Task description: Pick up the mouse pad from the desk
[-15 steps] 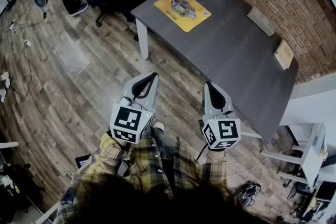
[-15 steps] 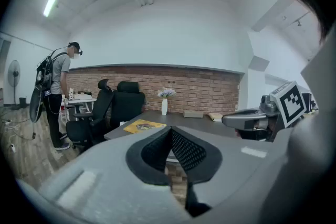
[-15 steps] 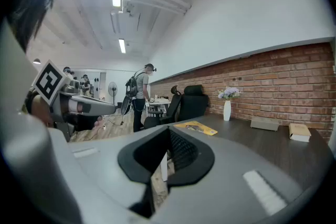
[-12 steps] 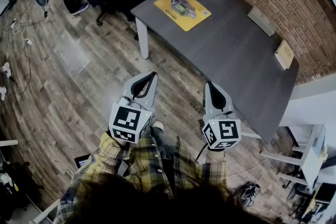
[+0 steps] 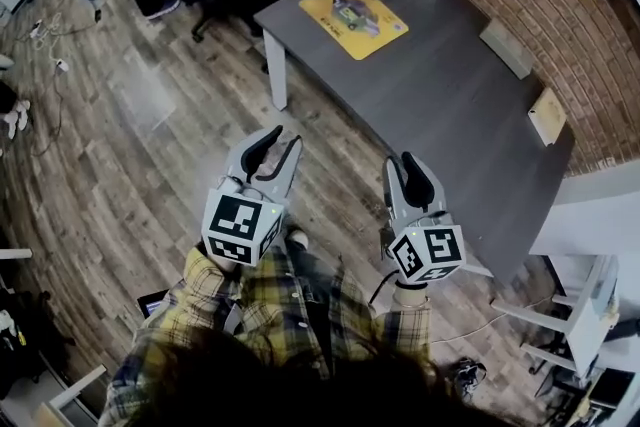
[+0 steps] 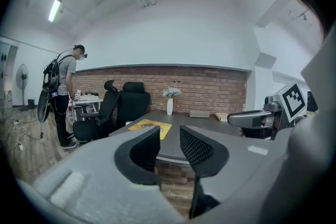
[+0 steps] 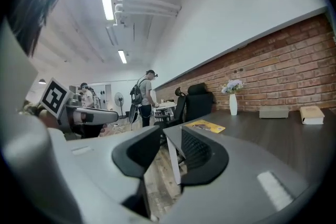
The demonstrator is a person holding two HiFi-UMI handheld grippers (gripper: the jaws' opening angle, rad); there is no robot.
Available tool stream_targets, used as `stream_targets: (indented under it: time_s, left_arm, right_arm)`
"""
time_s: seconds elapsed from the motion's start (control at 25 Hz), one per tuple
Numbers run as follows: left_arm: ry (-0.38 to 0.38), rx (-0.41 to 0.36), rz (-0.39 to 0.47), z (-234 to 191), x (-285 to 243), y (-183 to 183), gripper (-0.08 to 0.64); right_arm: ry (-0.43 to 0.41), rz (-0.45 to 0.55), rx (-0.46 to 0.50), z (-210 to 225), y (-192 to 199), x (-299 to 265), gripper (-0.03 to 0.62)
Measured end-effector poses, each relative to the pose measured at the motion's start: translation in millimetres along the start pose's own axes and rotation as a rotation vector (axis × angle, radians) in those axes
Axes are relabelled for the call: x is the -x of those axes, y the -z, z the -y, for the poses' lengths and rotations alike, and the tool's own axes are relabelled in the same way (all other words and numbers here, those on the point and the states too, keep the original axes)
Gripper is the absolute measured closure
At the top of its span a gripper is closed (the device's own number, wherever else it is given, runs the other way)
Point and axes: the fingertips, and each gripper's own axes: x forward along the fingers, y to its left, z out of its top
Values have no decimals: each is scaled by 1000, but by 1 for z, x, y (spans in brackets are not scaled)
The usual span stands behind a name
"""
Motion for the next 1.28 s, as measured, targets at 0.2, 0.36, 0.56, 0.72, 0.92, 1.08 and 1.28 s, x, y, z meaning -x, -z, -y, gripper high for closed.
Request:
stream_targets:
  time_s: [0.2,0.36,0.56,0.72,0.92,1.08,1.28]
  left_arm:
    - [-47,1,-2,-22,-6,0,389]
    - [-70,13,3,-43,-17,0,346]
    - [-69,32,-8,-74,-38,1,313]
    - [-56,32,-26,-109,-58,-1,291]
    - [-32,30,-45,-163,-89,-13,278]
    - [-5,23,-47,-200,-116,-25,270]
    - [29,25,-42,-234,-140,-35,267]
  right_arm:
    - [-40,-25,-9,-1,4,-22,425]
    - [-51,-41,-17,2,5,-43,368]
    - [-60,-63,-23,1,5,-79,325]
    - [-65,-75,-29,-7,2,-123,313]
    - [-67,-86,-33,-18,-6,-185,301]
    - [-52,-80,-29,-23,-17,-229,293]
    - [-16,-81,-26,-25,-25,-266,288]
